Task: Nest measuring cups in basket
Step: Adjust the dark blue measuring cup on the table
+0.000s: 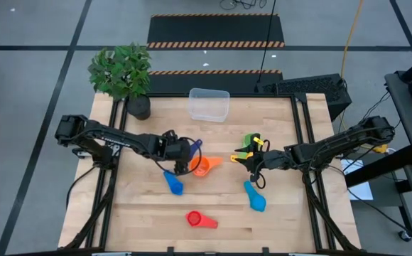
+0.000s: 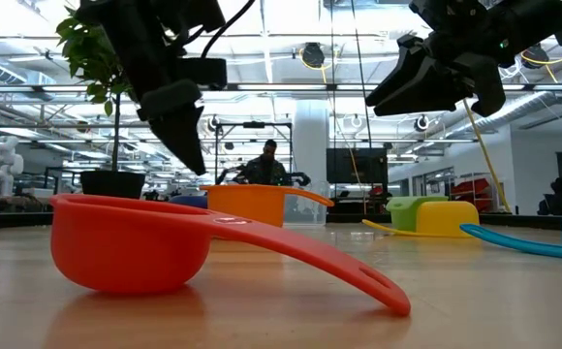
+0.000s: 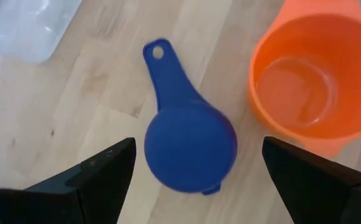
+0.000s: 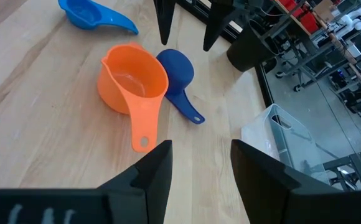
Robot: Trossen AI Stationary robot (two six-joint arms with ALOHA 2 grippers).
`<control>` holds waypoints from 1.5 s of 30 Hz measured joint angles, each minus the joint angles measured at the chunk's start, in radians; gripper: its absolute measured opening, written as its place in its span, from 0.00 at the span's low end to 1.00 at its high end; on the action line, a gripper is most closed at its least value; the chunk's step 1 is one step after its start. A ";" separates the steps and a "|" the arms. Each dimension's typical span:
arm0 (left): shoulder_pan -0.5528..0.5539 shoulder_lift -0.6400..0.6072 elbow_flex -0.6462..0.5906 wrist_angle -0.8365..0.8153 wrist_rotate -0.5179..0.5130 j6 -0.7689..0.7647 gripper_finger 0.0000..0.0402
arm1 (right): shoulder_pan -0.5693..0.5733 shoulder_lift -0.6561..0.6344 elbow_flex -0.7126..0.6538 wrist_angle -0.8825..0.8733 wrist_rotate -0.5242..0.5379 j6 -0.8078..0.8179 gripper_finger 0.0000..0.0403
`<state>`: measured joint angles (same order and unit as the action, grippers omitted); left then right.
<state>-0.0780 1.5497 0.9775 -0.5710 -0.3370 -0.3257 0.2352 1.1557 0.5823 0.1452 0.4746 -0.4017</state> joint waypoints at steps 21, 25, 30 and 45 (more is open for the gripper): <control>0.086 -0.003 -0.125 0.131 0.024 0.059 0.88 | 0.000 0.000 0.000 0.000 0.000 0.001 0.39; 0.094 -0.003 -0.125 0.126 0.017 0.059 0.88 | 0.000 0.000 0.000 0.000 0.000 0.001 0.39; 0.098 -0.003 -0.125 0.098 -0.018 0.056 0.88 | 0.000 0.000 0.000 0.000 0.000 0.001 0.39; 0.124 -0.013 -0.128 -0.071 -0.188 -0.046 0.88 | 0.000 0.000 0.000 -0.063 0.000 0.024 0.39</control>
<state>0.0458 1.5372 0.8497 -0.6422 -0.5247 -0.3718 0.2355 1.1561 0.5819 0.0818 0.4745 -0.3776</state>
